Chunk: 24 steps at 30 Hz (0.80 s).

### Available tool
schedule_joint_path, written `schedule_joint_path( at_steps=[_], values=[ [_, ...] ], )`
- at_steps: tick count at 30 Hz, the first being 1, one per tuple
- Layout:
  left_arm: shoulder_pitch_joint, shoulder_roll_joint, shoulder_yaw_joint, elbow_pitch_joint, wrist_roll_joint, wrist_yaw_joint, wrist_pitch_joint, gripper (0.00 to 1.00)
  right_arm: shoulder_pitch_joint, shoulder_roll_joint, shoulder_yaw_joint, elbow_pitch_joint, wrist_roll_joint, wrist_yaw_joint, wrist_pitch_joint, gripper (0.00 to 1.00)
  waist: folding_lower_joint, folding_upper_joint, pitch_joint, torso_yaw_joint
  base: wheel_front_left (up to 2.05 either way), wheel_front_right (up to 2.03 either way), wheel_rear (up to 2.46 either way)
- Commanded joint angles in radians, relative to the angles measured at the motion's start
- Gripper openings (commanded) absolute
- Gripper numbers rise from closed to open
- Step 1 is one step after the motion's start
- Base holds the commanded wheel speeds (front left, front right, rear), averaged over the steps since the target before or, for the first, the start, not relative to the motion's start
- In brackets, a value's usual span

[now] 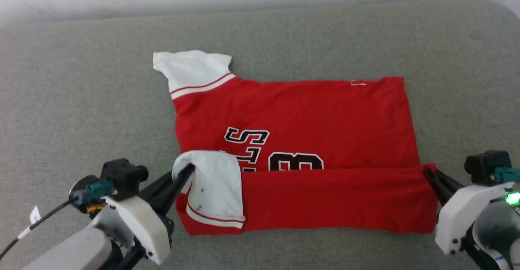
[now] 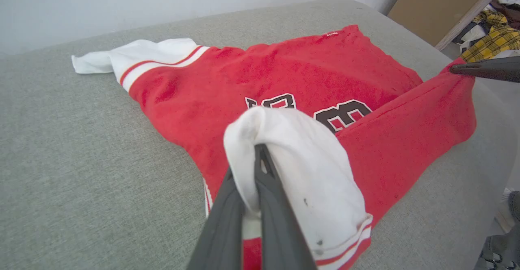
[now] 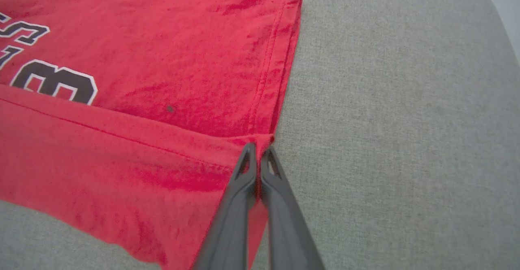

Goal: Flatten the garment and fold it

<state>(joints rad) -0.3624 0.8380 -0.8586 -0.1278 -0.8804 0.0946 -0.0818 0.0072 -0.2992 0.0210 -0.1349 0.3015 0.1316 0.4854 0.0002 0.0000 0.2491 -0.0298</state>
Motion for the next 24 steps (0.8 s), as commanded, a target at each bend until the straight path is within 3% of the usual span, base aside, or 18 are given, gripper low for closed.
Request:
schedule_joint_path(
  at_steps=[1, 10, 14, 15, 16, 17, 18, 19, 20, 24],
  values=[
    [-0.029, -0.019, 0.000, 0.038, 0.006, -0.020, -0.004, 0.00, -0.036, -0.002, 0.008, 0.022, -0.009, -0.001, -0.009, 0.00, -0.0002, 0.0000, 0.073, 0.000, 0.00, 0.00, 0.00],
    [-0.087, -0.080, -0.043, 0.200, -0.002, -0.079, 0.060, 0.00, -0.117, 0.001, 0.060, 0.124, -0.010, -0.001, 0.022, 0.01, -0.0002, 0.0000, 0.130, 0.009, 0.00, 0.00, 0.00],
    [-0.100, -0.094, -0.052, 0.239, -0.008, -0.075, 0.088, 0.00, -0.123, 0.006, 0.069, 0.160, 0.003, -0.001, 0.055, 0.40, -0.0002, 0.0000, 0.132, 0.017, 0.00, 0.00, 0.00],
    [-0.103, -0.098, -0.051, 0.246, -0.008, -0.072, 0.088, 0.00, -0.124, 0.006, 0.071, 0.165, 0.004, -0.001, 0.058, 0.84, -0.0002, 0.0000, 0.131, 0.019, 0.00, 0.00, 0.00],
    [-0.105, -0.103, -0.049, 0.252, -0.009, -0.070, 0.086, 0.09, -0.126, 0.007, 0.072, 0.168, 0.006, -0.001, 0.057, 1.00, -0.0002, 0.0000, 0.130, 0.020, 0.00, 0.00, 0.00],
    [-0.105, -0.108, -0.047, 0.257, -0.014, -0.070, 0.082, 0.35, -0.128, 0.008, 0.071, 0.171, 0.009, -0.001, 0.054, 1.00, -0.0002, 0.0000, 0.129, 0.022, 0.00, 0.00, 0.00],
    [-0.104, -0.113, -0.044, 0.258, -0.017, -0.070, 0.076, 0.74, -0.130, 0.009, 0.071, 0.175, 0.012, -0.001, 0.051, 1.00, -0.0002, 0.0000, 0.126, 0.023, 0.00, 0.00, 0.00],
    [-0.102, -0.116, -0.043, 0.258, -0.022, -0.070, 0.073, 0.93, -0.132, 0.009, 0.072, 0.177, 0.013, -0.001, 0.047, 1.00, -0.0002, 0.0000, 0.122, 0.023, 0.00, 0.00, 0.00],
    [-0.099, -0.119, -0.042, 0.257, -0.028, -0.073, 0.072, 1.00, -0.133, 0.009, 0.072, 0.177, 0.015, -0.001, 0.040, 1.00, -0.0002, 0.0000, 0.116, 0.024, 0.00, 0.00, 0.00],
    [-0.085, -0.129, -0.030, 0.252, -0.051, -0.072, 0.051, 1.00, -0.131, 0.012, 0.069, 0.171, 0.028, -0.001, 0.025, 1.00, -0.0002, 0.0000, 0.093, 0.025, 0.00, 0.00, 0.00]
  ],
)
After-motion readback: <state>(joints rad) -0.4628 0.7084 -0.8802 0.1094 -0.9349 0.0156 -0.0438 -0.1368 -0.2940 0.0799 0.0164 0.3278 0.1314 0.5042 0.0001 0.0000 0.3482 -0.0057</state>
